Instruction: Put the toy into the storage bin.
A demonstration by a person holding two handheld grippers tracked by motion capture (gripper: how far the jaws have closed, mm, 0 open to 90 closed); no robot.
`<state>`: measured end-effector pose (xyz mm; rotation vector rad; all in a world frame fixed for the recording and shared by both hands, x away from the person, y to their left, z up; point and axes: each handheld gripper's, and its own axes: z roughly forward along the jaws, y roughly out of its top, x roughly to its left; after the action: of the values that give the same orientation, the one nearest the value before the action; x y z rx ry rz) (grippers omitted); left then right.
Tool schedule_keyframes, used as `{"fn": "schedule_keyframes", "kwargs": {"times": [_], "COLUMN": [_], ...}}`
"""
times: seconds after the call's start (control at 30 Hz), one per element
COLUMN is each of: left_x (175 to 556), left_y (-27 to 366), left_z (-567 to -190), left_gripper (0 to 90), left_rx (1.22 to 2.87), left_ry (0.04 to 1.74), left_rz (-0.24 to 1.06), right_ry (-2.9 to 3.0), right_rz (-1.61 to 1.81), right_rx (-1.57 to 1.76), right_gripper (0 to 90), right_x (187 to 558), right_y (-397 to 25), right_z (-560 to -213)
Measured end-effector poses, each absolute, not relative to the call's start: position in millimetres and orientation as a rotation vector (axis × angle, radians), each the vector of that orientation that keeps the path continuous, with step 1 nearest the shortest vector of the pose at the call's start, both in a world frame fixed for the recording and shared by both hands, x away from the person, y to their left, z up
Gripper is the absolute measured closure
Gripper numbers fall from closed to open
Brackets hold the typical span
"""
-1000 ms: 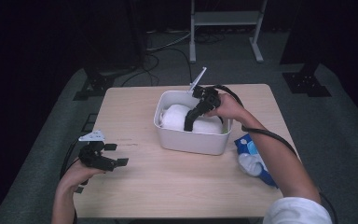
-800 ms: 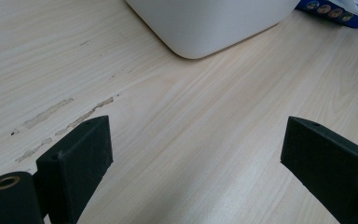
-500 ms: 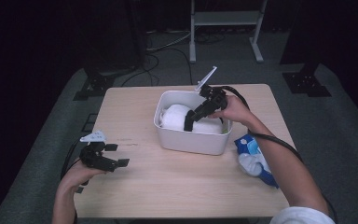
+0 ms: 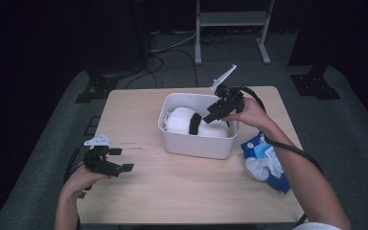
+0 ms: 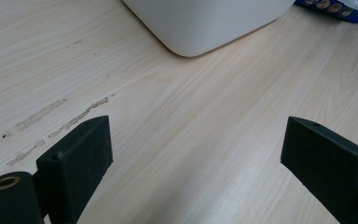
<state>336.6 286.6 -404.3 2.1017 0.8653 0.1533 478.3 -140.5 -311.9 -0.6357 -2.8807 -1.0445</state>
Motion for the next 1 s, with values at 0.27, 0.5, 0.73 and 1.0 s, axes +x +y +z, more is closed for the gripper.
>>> {"fn": "schedule_keyframes", "kwargs": {"times": [0.27, 0.5, 0.73, 1.0], "left_x": [336, 336, 337, 337], "left_y": [284, 282, 281, 279], "left_z": [-406, -405, -404, -405], "left_gripper": [7.7, 7.7, 7.7, 7.7], "left_rx": [2.111, 2.114, 2.117, 2.12], "left_ry": [0.86, 0.851, 0.846, 0.842], "left_rz": [0.147, 0.146, 0.149, 0.146], "right_ry": [-2.878, -2.876, -2.875, -2.87], "right_rz": [-1.091, -1.118, -1.135, -1.147], "right_rx": [-0.646, -0.665, -0.682, -0.694], "right_gripper": [35.8, 34.9, 34.1, 33.5], "right_x": [469, 461, 453, 444], "right_y": [-149, -161, -170, -179], "right_z": [-304, -298, -294, -293]}}
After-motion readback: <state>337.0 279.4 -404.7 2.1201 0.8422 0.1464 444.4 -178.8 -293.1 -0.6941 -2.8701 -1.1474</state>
